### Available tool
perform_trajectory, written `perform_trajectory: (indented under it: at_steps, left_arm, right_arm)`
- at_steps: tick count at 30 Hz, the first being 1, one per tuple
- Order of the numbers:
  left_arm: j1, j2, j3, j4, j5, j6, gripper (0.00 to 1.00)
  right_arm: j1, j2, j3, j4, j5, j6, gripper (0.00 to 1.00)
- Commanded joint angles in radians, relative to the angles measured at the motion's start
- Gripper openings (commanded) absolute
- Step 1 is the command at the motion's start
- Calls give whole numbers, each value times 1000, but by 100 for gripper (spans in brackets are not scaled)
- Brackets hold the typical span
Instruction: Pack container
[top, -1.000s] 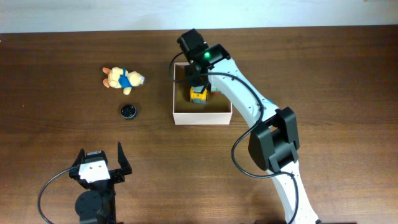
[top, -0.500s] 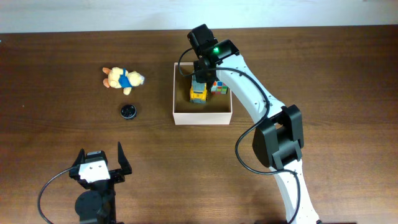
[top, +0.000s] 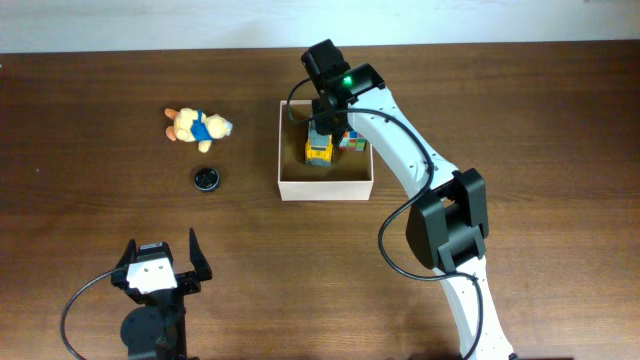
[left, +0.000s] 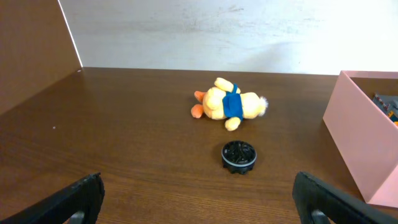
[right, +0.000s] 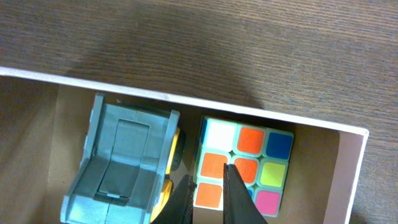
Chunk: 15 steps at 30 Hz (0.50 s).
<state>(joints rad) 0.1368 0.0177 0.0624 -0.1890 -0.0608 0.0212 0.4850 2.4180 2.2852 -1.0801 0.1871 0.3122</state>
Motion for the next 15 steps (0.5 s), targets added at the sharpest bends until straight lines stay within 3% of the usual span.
perform_trajectory:
  at_steps: [1,15]
  left_arm:
    - [-4,0,-7,6,-11,-6,99]
    - [-4,1,-7,6,-11,-6,99]
  right_arm:
    - [4,13,15,-4,16,2,6]
    - [6,18,-5,-5,6,3,4]
